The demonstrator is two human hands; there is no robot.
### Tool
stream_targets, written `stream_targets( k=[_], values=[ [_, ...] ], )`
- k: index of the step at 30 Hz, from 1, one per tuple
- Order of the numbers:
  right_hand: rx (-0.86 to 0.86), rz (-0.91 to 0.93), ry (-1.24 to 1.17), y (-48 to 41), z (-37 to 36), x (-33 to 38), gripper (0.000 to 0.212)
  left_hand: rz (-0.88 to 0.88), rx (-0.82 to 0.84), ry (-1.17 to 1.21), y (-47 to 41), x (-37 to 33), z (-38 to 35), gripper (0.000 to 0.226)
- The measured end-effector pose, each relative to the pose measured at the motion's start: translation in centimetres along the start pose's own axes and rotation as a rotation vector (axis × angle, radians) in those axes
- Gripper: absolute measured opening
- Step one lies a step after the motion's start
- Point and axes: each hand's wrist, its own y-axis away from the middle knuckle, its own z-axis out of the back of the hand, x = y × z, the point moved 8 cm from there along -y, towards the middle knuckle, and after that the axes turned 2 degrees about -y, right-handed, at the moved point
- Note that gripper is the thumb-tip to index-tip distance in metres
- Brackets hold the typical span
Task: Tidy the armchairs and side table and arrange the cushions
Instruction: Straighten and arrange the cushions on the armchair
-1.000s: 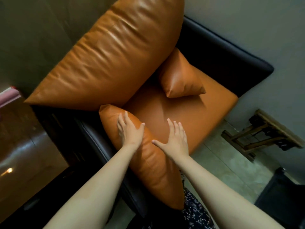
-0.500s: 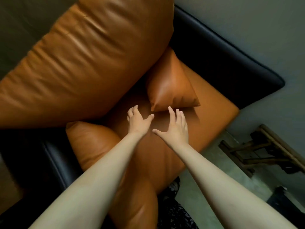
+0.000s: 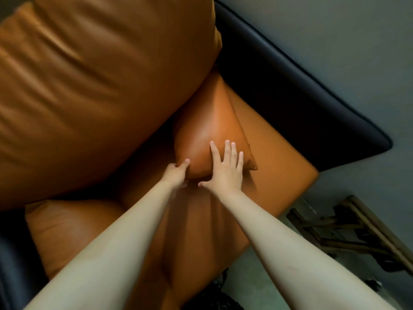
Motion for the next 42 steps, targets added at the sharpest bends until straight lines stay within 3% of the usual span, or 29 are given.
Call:
stream_targets(
  k=[12, 24, 32, 39, 42],
  values=[
    [-0.048, 0.062, 0.055, -3.0, -1.2, -0.4, 0.131, -0.053, -0.116, -0.115, -1.2, -0.2, 0.0, 0.039],
    [-0.088, 0.109, -0.046, -1.4, -1.2, -1.5, 0.122, -0.192, -0.166, -0.048, 0.0, -1.0, 1.3, 0.031],
    [-0.336, 0.04, -0.062, 0.1, 2.4, -1.6, 0.133, -0.391, -0.111, -0.125, 4.3, -5.2, -0.1, 0.031],
    [-0.562, 0.03, -0.046, 2.9, 8.3, -2.4, 0.104, -0.515, -0.069, -0.151, 10.0, -8.8, -1.2, 0.024],
    [-0.571, 0.0, -0.081, 4.5, 8.6, -3.4, 0.093, -0.456, -0.016, -0.145, 10.7, -8.0, -2.1, 0.021]
  ],
)
